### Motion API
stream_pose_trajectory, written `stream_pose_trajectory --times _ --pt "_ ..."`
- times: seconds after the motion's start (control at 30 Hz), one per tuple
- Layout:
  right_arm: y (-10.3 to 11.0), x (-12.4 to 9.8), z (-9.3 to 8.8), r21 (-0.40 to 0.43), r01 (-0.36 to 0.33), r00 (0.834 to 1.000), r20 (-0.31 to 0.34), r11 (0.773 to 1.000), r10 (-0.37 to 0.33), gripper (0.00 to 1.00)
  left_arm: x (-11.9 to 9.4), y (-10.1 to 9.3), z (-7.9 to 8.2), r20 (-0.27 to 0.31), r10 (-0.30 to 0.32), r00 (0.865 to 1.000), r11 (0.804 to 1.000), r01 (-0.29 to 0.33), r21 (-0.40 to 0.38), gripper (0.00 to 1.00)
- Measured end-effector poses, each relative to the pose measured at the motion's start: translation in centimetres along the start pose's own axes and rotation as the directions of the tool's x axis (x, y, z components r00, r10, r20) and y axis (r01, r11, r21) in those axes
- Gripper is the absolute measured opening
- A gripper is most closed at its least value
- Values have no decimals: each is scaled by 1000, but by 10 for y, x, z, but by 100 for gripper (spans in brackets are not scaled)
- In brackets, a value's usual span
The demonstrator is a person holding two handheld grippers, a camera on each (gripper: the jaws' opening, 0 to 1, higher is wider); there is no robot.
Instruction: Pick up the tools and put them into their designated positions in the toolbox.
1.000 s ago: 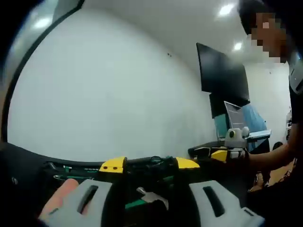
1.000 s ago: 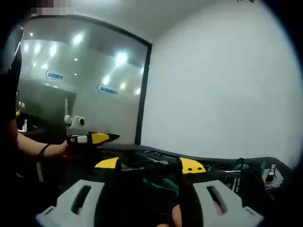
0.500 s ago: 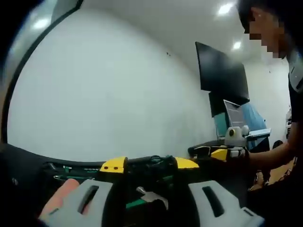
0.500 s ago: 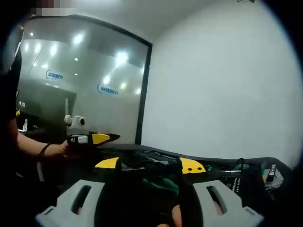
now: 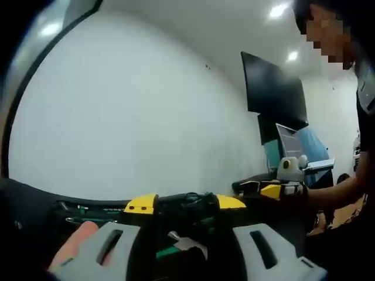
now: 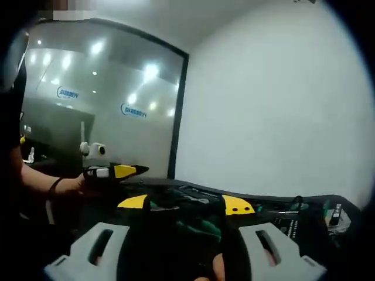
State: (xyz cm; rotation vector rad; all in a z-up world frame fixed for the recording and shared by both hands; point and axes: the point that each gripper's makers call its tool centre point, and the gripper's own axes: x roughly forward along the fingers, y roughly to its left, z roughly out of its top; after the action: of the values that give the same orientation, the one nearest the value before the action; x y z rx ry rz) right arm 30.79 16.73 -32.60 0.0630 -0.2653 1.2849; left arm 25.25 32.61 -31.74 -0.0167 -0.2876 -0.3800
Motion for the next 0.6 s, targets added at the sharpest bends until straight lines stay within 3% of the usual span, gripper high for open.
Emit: stream_pose_trajectory --times 0.6 --pt "-4 2 -3 1 -3 1000 -4 1000 3 45 1 -4 1 -1 -4 1000 1000 4 5 37"
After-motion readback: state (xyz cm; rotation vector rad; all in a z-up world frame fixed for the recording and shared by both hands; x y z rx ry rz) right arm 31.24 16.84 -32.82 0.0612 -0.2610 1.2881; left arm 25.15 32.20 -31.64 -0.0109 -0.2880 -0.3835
